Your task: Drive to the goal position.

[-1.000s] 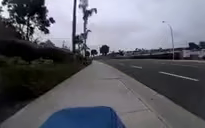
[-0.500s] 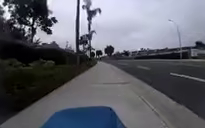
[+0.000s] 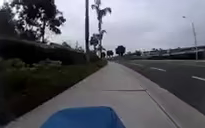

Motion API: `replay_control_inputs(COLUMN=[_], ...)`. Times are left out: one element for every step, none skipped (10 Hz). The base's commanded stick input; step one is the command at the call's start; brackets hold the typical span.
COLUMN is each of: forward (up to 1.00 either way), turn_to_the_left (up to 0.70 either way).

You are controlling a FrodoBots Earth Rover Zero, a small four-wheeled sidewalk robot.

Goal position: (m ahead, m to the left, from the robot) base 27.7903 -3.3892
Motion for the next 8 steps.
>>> replay_control_inputs(forward=[1.0,1.0,1.0,1.0,1.0,1.0,1.0,1.0], turn_to_the_left=[0.0,0.0,0.0,0.0,-0.22,-0.27,-0.11,0.0])
